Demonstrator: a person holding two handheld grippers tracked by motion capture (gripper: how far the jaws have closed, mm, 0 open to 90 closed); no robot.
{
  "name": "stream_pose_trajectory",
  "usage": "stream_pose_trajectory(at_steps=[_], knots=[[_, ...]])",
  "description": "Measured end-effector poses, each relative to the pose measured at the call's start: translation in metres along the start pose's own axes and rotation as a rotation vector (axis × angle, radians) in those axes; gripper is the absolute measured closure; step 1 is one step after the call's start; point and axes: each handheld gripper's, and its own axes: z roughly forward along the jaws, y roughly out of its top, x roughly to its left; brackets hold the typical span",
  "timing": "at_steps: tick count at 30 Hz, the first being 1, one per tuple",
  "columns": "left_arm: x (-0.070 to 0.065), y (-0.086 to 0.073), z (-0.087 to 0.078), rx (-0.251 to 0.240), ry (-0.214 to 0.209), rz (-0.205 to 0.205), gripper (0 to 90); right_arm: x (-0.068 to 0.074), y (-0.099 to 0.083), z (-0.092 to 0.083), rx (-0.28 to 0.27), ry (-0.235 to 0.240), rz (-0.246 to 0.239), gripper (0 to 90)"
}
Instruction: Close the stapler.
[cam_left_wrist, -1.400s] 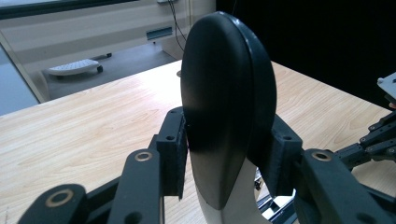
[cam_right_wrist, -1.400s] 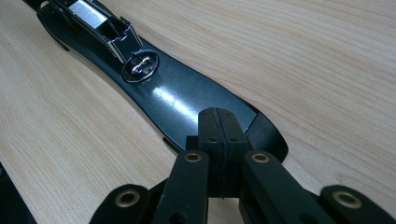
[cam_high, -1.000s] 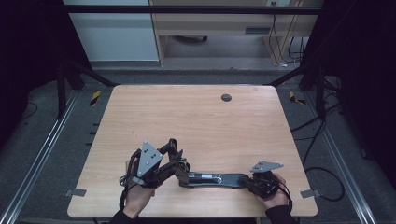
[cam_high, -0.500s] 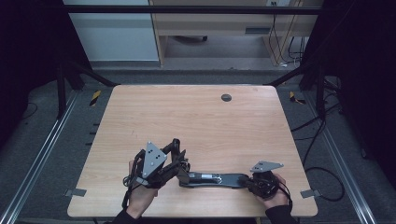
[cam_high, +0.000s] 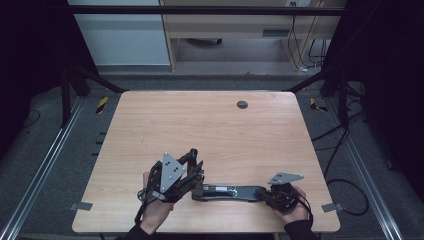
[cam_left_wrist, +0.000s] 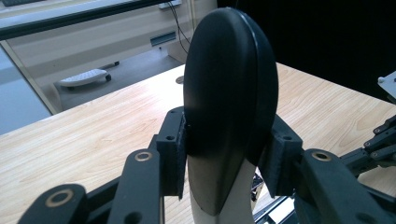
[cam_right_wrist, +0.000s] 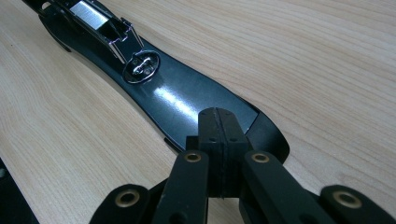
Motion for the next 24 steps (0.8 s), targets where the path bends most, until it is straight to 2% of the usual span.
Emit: stream_pose_trajectory(at_steps=[24], knots=[[-0.017, 0.003, 0.008, -0.002, 0.027, 0.057, 56.9, 0.0, 0.0, 0.0, 0.004, 0.002, -0.006, 90.0]])
